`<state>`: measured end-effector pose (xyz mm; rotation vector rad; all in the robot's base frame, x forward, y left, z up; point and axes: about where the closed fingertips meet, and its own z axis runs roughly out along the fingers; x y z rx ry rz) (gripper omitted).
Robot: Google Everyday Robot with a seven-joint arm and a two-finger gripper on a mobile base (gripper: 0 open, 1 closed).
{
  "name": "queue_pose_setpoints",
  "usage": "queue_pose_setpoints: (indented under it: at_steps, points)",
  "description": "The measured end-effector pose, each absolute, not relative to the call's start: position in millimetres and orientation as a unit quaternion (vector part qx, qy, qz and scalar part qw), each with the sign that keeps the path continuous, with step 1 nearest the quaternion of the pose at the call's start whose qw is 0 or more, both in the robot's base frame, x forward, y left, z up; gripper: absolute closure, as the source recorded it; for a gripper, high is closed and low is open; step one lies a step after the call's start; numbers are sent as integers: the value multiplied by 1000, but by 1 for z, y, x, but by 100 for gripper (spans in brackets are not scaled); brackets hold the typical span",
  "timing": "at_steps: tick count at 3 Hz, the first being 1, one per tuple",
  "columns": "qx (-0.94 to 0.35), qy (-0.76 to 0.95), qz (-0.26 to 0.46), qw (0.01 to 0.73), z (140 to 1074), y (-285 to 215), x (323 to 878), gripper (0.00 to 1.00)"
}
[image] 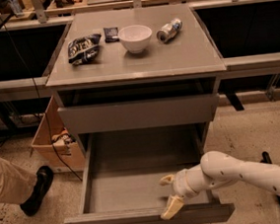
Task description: Close middle drawer
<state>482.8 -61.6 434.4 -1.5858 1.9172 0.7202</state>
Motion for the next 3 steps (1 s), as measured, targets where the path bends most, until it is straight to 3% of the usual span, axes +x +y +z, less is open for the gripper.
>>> queue_pose_setpoints:
  at_steps: [2,3]
  points:
    - [-591,708,269,277,439,-54,485,83]
    - [-597,700,269,286,440,-43,500,100]
